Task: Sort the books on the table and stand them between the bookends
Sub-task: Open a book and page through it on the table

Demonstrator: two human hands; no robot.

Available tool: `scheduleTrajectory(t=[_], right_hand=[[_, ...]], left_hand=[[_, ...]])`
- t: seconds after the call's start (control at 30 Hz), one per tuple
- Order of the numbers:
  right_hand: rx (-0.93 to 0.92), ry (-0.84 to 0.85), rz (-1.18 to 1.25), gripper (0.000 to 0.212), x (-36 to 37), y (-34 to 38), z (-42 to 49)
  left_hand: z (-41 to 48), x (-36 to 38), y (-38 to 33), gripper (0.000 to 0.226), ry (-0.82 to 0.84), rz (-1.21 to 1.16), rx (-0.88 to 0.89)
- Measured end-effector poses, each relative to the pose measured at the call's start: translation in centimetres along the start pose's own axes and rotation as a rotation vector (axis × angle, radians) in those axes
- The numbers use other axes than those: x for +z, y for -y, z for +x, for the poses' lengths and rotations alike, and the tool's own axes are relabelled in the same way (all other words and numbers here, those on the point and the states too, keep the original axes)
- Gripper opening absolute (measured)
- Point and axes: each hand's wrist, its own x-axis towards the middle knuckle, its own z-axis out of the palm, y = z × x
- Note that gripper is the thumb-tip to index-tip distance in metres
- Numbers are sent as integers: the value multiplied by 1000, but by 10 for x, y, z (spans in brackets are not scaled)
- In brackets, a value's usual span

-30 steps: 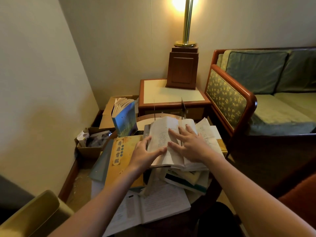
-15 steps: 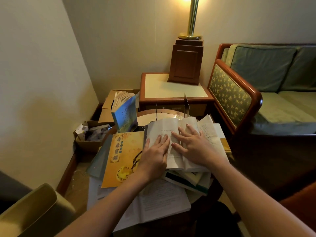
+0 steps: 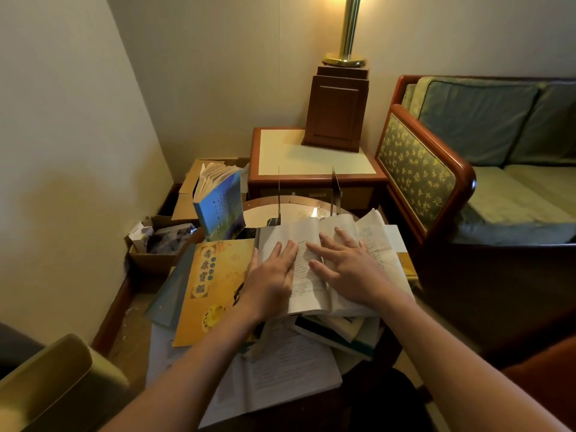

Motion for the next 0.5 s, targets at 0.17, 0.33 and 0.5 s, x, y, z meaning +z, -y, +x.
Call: scheduleTrajectory(t=[0.17,0.33,0.5], right_hand=[[8,-21,-34,52,6,-1,1],[12,-28,-47,54,9,-1,2],[14,-41,-77,54,11,1,2]], left_hand=[[-53,19,0,57,-26,49,36],[-41,13,-2,57,-3,91,0],[17,-5,-12,62,37,198,-77]])
